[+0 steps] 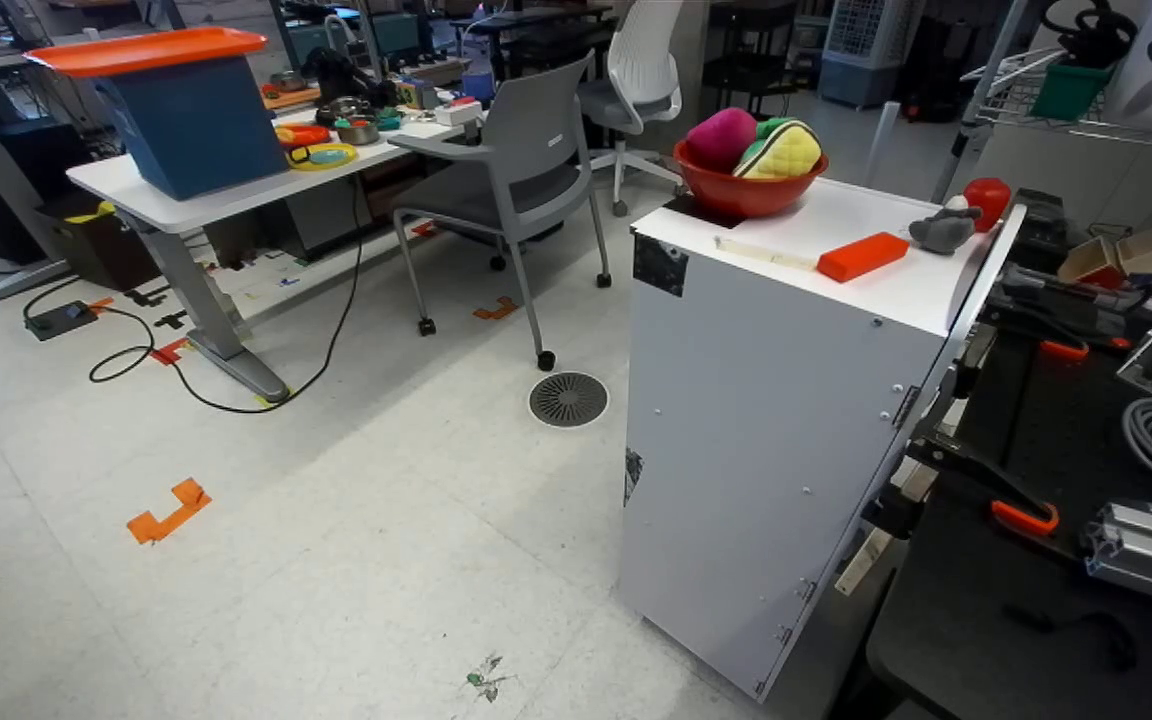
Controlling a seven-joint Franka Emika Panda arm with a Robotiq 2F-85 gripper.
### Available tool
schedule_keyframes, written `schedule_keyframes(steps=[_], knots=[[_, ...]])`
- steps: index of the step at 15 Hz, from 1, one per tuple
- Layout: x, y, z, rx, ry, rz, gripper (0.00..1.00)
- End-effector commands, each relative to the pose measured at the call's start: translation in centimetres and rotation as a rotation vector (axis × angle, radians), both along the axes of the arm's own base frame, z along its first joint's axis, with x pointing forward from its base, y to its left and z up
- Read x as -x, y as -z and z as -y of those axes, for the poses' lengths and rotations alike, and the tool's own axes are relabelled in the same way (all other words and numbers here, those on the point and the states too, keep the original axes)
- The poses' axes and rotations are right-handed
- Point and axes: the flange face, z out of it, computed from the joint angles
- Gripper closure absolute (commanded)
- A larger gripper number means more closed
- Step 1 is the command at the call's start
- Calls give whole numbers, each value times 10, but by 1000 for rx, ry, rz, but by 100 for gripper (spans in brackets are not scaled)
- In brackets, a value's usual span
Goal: Put the purple toy on the top of the fridge
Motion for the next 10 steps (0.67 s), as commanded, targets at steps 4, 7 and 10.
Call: schedule_keyframes(steps=[4, 7, 10], knots=[[0, -1, 0, 0, 0, -1, 0], [-3, -3, -1, 22, -8, 0, 0], [-11, -13, -2, 55, -14, 7, 0]])
